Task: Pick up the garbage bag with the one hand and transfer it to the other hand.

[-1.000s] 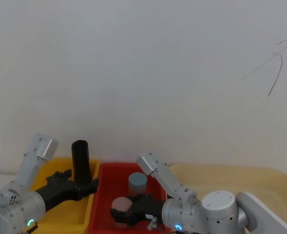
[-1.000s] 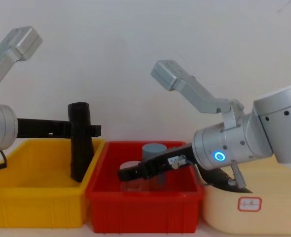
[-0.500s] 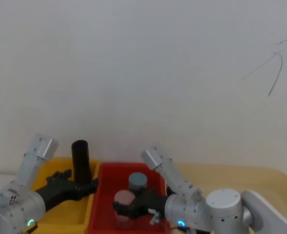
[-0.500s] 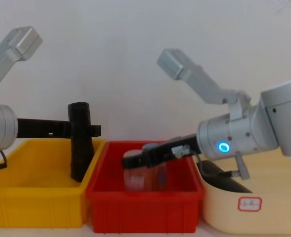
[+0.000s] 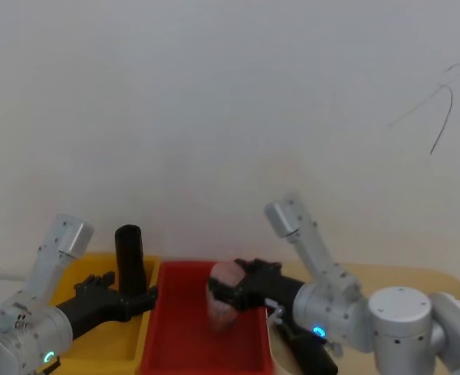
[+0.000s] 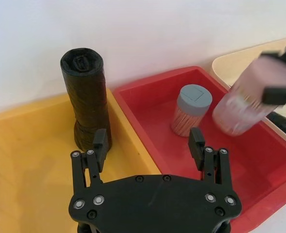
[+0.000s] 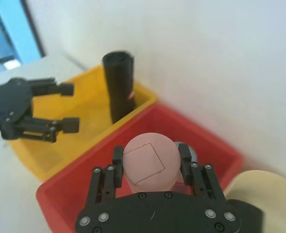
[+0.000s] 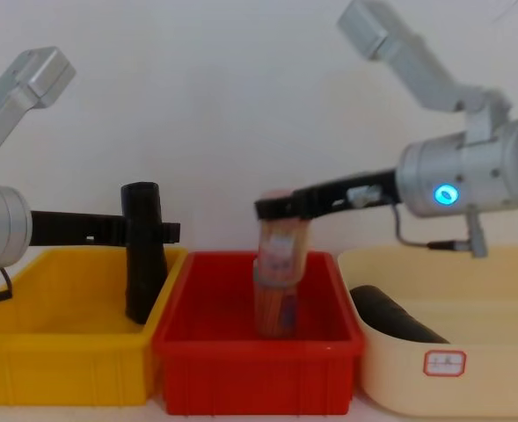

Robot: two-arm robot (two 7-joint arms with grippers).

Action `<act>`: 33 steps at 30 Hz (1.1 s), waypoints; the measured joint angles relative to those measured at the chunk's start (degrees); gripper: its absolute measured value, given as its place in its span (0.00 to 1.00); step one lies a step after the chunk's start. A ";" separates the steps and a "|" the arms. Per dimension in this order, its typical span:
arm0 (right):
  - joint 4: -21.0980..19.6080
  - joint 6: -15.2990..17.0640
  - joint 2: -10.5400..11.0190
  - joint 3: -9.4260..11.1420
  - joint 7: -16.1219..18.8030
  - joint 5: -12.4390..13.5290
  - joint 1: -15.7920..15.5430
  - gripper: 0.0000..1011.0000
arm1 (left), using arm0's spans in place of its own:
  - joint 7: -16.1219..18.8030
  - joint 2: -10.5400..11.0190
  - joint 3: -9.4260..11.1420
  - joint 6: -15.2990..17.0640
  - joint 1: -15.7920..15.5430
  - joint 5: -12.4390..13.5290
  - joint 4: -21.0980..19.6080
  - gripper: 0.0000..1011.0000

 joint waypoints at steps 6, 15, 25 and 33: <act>-6.16 0.82 1.85 3.02 -3.04 0.38 -2.70 0.64 | 0.00 0.00 0.00 0.00 0.00 0.00 0.00 0.99; -13.93 1.82 4.11 7.73 -7.83 0.56 -7.86 0.64 | 0.00 0.00 0.00 0.00 0.00 0.00 0.00 0.99; -17.43 2.59 5.35 11.69 -12.00 0.53 -12.93 0.64 | 0.00 0.00 0.00 0.00 0.00 0.00 0.00 0.99; -16.39 2.83 5.49 13.52 -13.56 0.53 -14.76 0.64 | 0.00 0.00 0.00 0.00 0.00 0.00 0.00 0.99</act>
